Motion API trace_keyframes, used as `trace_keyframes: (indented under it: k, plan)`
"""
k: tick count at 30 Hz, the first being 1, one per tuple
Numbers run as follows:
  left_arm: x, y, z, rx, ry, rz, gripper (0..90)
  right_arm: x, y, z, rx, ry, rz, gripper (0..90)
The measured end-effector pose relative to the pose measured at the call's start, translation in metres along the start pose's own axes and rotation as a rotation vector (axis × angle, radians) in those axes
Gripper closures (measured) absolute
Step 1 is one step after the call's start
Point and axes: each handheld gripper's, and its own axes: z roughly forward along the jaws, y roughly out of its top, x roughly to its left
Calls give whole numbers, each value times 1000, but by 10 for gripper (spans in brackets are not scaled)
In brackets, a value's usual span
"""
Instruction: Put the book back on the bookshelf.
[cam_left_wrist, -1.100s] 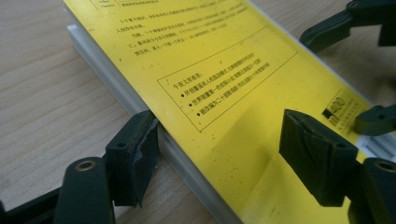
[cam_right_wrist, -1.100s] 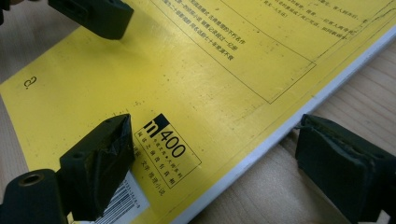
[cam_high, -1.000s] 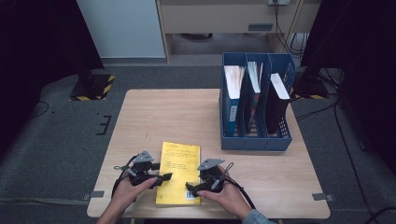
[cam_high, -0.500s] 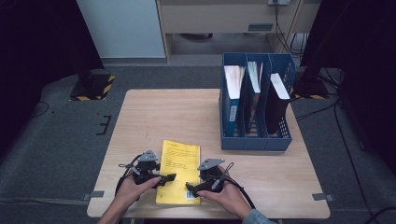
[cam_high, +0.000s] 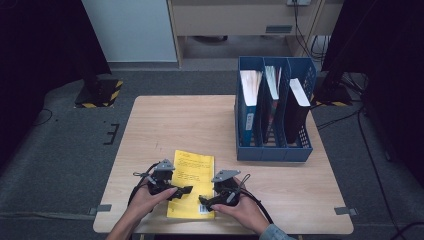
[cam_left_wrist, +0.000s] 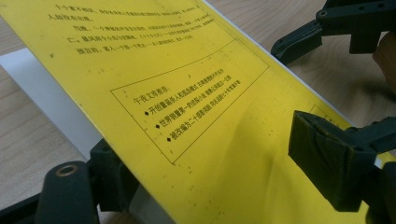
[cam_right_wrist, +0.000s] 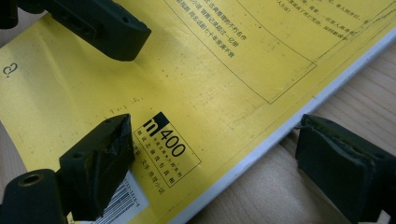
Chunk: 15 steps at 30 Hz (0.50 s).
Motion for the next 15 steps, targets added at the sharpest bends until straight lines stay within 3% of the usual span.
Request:
trace_keyframes:
  k: [8,11,15]
  plan:
    - [1,8,6,19,2,23,266,0,0,0,0,1,-1,117]
    - [-2,9,6,40,52,34,324,0,0,0,-1,1,0,117]
    - [-2,11,8,47,37,28,332,0,0,0,-2,-1,-1,116]
